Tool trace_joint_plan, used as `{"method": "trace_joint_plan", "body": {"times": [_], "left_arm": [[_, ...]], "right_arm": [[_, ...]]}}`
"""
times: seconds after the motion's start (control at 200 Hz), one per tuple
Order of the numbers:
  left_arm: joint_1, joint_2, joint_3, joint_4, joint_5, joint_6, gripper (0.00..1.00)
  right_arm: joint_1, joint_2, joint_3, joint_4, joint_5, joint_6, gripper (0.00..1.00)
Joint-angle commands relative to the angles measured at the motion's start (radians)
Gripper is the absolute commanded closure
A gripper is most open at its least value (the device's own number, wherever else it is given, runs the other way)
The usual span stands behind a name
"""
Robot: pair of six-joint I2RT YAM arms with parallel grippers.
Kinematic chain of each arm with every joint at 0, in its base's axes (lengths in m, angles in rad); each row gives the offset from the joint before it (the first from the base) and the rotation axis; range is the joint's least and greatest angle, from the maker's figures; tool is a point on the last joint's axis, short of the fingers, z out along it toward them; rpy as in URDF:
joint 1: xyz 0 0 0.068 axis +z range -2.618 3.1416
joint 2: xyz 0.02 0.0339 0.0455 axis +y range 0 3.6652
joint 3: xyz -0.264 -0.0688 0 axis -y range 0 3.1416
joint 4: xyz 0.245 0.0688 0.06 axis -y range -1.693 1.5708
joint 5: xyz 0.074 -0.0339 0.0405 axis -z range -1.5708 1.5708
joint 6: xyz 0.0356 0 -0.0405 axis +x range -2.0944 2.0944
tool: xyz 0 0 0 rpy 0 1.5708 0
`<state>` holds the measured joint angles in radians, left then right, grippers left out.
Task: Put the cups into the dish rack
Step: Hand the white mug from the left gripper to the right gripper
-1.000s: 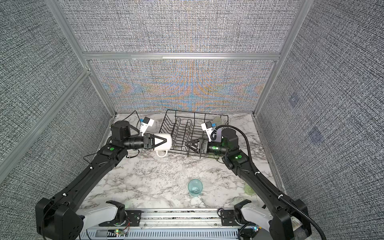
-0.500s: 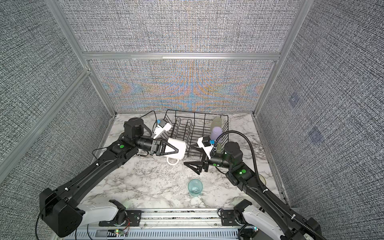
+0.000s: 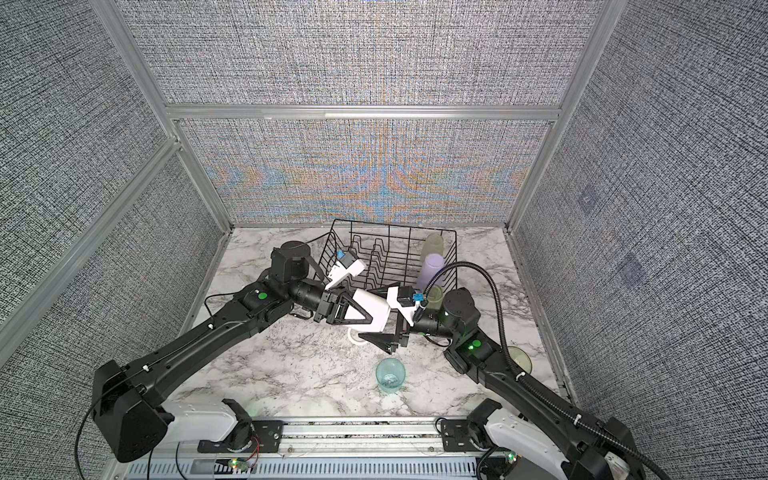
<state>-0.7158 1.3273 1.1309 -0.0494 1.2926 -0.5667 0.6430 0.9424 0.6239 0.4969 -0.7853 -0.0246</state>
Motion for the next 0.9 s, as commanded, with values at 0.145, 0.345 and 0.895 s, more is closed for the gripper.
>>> {"method": "trace_joint_plan", "body": {"times": [0.145, 0.345, 0.895], "left_arm": [[-0.004, -0.043, -0.011, 0.208, -0.002, -0.083, 1.00], [-0.004, -0.035, -0.069, 0.430, -0.033, -0.231, 1.00], [0.119, -0.116, -0.086, 0.204, -0.149, -0.112, 0.35]], "right_arm": [[0.010, 0.009, -0.059, 0.252, -0.020, 0.090, 0.10], [0.019, 0.027, -0.068, 0.331, -0.006, 0.130, 0.18], [-0.036, 0.038, 0.025, 0.011, 0.077, 0.045, 0.39]]}}
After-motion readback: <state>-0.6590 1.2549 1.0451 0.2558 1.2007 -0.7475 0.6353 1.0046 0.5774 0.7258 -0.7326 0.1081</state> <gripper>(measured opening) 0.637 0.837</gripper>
